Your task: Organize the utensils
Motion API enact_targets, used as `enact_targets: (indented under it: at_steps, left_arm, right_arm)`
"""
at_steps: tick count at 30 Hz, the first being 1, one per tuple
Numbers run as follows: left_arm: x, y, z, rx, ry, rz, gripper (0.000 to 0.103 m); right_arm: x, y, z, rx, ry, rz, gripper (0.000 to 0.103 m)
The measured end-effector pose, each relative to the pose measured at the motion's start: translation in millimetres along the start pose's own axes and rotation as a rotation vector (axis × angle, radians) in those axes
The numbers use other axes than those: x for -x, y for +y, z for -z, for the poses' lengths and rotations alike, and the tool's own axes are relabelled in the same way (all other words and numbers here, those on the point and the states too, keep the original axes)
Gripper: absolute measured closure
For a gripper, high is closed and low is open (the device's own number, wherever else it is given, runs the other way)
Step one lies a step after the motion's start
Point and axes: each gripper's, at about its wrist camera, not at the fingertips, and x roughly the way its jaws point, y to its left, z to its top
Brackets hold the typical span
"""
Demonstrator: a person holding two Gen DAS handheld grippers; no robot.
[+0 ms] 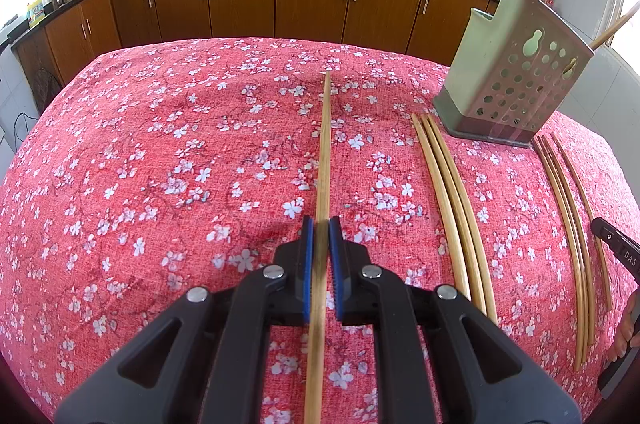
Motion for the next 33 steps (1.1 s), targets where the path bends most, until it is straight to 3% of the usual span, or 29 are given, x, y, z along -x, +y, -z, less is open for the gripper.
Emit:
enact_targets:
  at_steps: [6,14,19,28,33]
  left_arm:
    - [0.4,-0.5,0.5,-0.003,0.001,0.003,0.091]
    - [17.6,-5.2,22.1,-0.082,0.009,-0.036,0.089]
    - [22.4,-11.0,23.2,-0.117,0.016,-0.052,0.094]
    - [90.9,-10.5,-20.1,-0.071,-0.162,0.004,0.094]
    - [119.2,-13.1,-43.7,-0.059,-0.245,0.024,0.094]
  right_arm:
    - [0.1,0.1,-1.3,-0.004,0.0,-0.003,0.095]
    - [15.2,-1.9,14.7,0.008,0.002,-0.025,0.095]
    - [20.3,-0.3,12.1,0.015,0.002,-0.021,0.095]
    - [84.3,0.6,-21.4,0.0,-0.21,-0.027,0.095]
    - [104.1,-1.5,-39.4,-0.009,-0.28,-0.039,0.095]
